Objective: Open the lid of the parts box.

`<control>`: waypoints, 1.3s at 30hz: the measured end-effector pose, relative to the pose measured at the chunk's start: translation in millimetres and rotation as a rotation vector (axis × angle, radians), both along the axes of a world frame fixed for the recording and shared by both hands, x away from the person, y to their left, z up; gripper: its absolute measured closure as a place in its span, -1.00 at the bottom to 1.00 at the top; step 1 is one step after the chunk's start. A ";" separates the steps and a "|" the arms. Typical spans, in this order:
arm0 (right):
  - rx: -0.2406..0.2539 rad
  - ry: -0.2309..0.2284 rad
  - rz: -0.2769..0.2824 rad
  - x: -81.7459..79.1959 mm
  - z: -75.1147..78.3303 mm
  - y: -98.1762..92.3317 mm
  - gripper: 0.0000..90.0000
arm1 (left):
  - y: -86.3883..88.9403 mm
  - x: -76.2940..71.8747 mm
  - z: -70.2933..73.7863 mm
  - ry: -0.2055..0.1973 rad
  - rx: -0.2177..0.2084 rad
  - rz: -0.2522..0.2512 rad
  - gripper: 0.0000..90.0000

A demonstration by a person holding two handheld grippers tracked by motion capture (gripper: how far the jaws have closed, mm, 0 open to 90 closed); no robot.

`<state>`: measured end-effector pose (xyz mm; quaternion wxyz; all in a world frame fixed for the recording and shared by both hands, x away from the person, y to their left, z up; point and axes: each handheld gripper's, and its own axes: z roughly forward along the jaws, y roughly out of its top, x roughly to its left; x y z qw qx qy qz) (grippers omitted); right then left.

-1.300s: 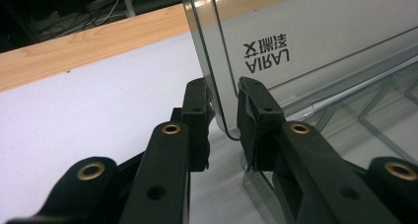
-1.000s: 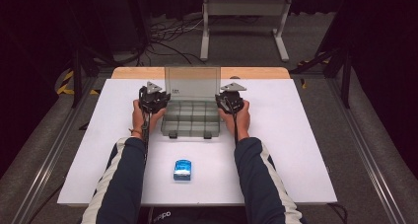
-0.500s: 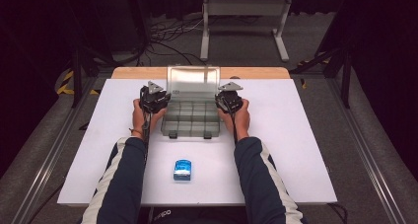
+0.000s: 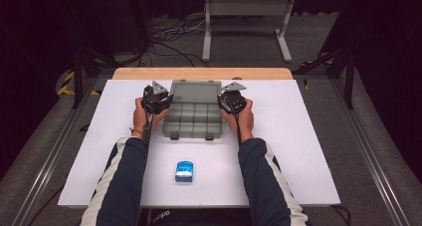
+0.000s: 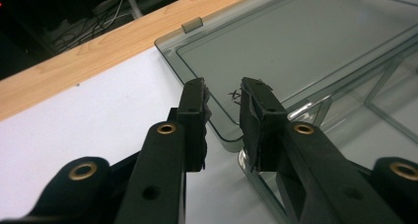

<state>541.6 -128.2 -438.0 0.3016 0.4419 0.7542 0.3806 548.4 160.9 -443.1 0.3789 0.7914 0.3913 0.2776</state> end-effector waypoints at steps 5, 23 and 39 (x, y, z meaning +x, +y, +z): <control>0.008 0.003 0.020 -3.7 3.4 -0.2 0.50 | 2.6 -3.1 6.8 -0.012 0.014 -0.018 0.59; 0.056 -0.047 0.127 -23.9 24.8 -13.9 0.46 | 11.9 -29.1 34.9 -0.074 0.031 -0.153 0.46; 0.074 -0.098 0.215 -51.1 39.2 -27.0 0.42 | 17.7 -64.0 54.1 -0.158 0.018 -0.260 0.16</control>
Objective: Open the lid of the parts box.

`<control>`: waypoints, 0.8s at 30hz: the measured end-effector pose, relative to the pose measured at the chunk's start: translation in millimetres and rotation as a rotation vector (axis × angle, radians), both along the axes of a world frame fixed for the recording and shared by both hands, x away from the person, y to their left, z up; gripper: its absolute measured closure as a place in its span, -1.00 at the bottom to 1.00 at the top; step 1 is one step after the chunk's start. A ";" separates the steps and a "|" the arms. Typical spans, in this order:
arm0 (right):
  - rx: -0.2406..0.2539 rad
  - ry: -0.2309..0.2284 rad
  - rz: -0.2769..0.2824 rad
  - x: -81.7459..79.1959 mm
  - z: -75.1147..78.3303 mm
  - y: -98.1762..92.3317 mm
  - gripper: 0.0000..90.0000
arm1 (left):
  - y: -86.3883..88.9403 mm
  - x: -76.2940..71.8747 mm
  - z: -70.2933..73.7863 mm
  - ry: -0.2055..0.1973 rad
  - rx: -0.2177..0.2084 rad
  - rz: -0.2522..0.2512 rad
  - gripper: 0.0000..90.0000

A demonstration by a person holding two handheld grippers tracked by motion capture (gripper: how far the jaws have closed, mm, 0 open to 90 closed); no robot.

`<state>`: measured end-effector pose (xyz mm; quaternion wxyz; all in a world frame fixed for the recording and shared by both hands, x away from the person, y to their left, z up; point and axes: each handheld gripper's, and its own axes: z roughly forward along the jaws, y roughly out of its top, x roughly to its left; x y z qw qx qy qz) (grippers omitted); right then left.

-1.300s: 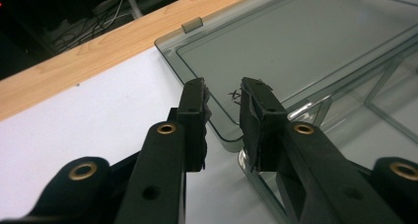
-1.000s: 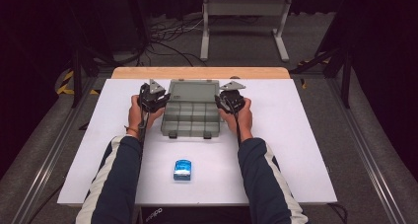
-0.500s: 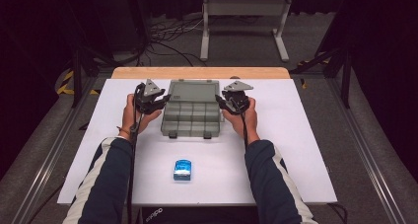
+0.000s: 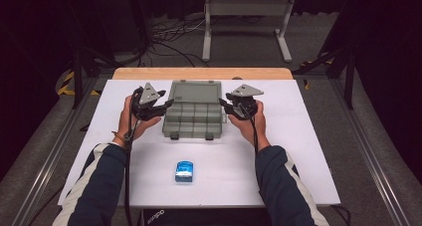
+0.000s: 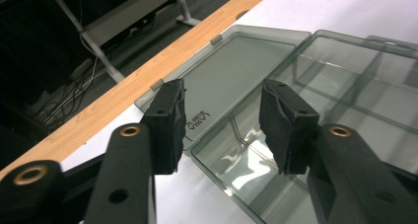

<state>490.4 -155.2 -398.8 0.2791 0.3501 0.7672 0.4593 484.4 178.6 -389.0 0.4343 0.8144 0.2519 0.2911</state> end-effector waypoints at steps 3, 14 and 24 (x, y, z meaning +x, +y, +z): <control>0.005 -0.016 0.017 -7.7 5.1 -2.9 0.40 | 2.7 -6.0 1.9 -0.013 -0.015 -0.013 0.07; 0.017 -0.039 0.054 -23.2 12.2 -9.6 0.31 | 6.1 -28.8 3.5 -0.042 -0.027 -0.090 -0.13; -0.012 -0.065 0.094 -40.1 12.5 -13.6 0.06 | 7.4 -45.0 2.6 -0.047 -0.032 -0.128 -0.53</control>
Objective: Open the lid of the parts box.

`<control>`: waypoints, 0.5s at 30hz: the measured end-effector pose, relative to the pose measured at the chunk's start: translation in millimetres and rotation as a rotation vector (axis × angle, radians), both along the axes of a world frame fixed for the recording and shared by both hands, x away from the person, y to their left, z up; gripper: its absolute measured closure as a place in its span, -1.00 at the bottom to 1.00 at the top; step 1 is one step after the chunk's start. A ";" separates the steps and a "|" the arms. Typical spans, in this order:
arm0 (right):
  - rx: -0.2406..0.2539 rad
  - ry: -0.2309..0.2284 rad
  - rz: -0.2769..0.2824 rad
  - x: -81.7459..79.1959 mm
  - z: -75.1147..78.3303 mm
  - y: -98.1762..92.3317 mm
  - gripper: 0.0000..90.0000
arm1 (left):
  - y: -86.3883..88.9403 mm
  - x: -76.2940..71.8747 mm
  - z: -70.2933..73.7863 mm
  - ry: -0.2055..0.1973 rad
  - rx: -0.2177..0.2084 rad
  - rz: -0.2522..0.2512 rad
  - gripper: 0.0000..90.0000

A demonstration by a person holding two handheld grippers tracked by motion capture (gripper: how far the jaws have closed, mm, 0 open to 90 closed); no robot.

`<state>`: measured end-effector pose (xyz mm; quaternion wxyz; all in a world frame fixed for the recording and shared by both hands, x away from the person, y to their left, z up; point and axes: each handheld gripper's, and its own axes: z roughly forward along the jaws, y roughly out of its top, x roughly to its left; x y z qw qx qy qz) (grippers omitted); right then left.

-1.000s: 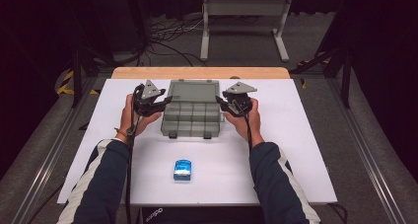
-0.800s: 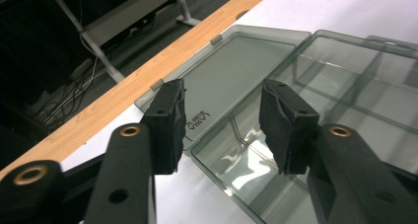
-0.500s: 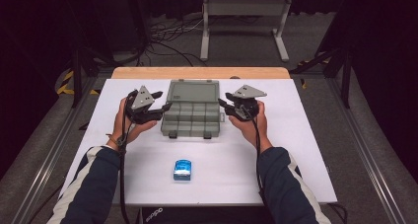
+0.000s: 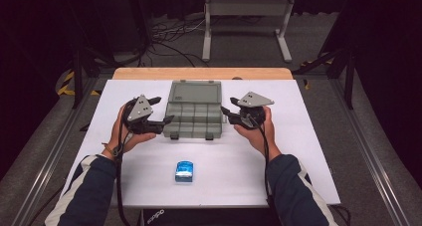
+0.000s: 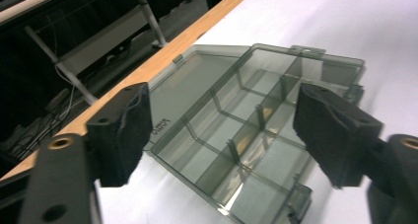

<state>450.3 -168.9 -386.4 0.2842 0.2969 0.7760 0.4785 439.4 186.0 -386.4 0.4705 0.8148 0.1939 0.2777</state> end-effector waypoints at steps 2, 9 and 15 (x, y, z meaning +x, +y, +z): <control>0.000 -0.006 0.009 -3.4 0.1 -0.6 -0.02 | 0.8 -4.5 0.7 -0.015 -0.002 -0.006 -0.60; -0.009 -0.018 0.039 -14.4 -0.9 -1.5 -0.29 | 2.0 -18.0 -2.3 0.000 -0.014 -0.037 -0.81; -0.006 -0.037 0.035 -23.9 -1.2 -1.9 -0.62 | 4.7 -27.0 -3.0 -0.012 -0.014 -0.050 -0.86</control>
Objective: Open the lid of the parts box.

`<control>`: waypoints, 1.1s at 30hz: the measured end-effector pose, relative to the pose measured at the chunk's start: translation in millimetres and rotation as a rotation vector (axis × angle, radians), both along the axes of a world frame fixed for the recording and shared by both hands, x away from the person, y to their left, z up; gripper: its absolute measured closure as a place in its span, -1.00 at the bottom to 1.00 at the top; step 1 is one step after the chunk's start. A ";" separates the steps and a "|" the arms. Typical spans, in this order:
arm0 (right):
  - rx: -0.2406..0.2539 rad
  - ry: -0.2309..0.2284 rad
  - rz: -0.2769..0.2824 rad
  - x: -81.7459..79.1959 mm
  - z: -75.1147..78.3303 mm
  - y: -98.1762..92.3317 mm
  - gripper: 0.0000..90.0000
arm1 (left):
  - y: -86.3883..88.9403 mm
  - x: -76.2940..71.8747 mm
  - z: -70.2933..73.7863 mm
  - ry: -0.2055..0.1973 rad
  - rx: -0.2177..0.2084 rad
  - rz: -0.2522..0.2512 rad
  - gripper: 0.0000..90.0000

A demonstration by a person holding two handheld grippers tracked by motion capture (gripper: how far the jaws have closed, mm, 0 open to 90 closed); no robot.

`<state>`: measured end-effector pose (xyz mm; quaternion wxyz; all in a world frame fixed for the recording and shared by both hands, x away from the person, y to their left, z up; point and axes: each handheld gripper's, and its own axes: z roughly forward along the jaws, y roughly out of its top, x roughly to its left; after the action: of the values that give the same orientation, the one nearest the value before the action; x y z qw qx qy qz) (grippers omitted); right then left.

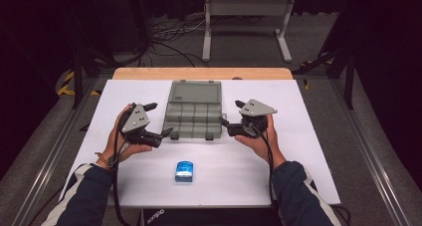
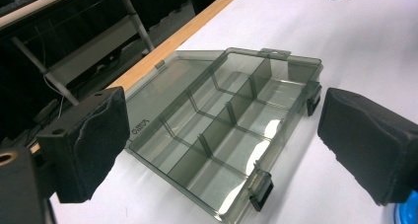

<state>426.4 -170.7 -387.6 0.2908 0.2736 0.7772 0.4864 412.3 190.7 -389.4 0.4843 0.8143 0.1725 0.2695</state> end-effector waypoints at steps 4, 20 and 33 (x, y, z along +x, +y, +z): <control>-0.024 -0.012 0.002 -6.2 -1.2 1.5 -0.75 | 0.5 -5.9 -1.8 0.001 -0.003 -0.016 -0.88; -0.066 -0.012 0.047 -31.6 -13.0 -3.8 -0.79 | -1.9 -26.8 -18.2 0.058 0.015 -0.120 -0.89; -0.118 -0.002 0.062 -56.2 -23.7 -15.8 -0.79 | -8.4 -42.4 -34.1 0.159 0.016 -0.219 -0.91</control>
<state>370.2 -186.5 -411.2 0.2920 0.2315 0.8124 0.4485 370.0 182.3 -423.6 0.4892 0.8509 0.1181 0.1509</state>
